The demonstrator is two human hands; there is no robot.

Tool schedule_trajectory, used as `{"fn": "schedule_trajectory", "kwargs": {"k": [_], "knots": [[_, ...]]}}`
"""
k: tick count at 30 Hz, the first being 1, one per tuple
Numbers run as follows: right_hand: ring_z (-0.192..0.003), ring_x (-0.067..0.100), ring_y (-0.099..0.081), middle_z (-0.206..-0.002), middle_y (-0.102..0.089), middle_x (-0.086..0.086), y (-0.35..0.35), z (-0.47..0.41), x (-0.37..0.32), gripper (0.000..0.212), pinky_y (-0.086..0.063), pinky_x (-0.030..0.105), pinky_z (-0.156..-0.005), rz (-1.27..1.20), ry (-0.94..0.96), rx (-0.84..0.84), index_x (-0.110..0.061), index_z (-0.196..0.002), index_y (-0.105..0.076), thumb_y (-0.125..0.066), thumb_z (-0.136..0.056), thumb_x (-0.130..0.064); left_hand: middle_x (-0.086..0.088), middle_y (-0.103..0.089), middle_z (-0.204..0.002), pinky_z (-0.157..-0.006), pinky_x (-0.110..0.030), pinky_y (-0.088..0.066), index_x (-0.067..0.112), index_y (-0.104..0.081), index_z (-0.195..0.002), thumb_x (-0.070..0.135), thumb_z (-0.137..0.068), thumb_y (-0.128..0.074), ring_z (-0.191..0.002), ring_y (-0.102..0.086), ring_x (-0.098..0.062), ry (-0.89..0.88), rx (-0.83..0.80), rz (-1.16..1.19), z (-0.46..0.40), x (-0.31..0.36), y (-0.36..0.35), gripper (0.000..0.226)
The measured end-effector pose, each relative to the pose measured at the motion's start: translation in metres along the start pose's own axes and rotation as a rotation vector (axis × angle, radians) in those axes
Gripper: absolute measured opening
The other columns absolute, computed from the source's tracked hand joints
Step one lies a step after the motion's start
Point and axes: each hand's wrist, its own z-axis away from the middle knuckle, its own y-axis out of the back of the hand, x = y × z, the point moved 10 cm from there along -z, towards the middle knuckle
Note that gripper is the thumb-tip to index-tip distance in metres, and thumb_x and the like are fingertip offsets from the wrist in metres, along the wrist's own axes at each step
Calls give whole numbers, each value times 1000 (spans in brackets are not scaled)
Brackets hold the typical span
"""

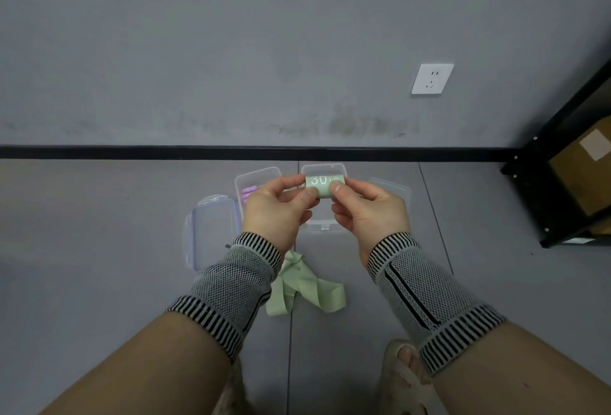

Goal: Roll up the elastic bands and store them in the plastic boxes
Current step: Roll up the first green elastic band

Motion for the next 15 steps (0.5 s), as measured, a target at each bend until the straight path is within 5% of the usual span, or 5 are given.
{"fn": "schedule_trajectory", "kwargs": {"k": [7, 10, 15], "knots": [[-73, 13, -66, -79, -70, 6, 9, -91, 67, 10, -55, 25, -72, 12, -89, 36, -20, -86, -68, -71, -83, -12, -1, -72, -93, -77, -30, -57, 18, -64, -106, 19, -88, -62, -84, -70, -13, 18, -56, -218, -87, -72, -5, 18], [-70, 13, -65, -79, -70, 8, 22, -151, 108, 12, -56, 23, -67, -15, -131, 97, -13, -94, -69, -71, -83, -11, 6, -68, -99, -81, -25, -51, 23, -64, -114, 25, -91, -57, -84, -63, -8, -83, -35, -579, -152, -109, 1, 24], [-72, 16, -65, -83, -70, 11, 43, -214, 169, 25, -56, 25, -68, -67, -213, 197, -4, -106, -68, -71, -82, -10, 3, -55, -131, -100, -29, -38, 32, -52, -130, 32, -92, -54, -121, -48, -18, -171, -105, -1142, -228, -165, 0, 37]]}}
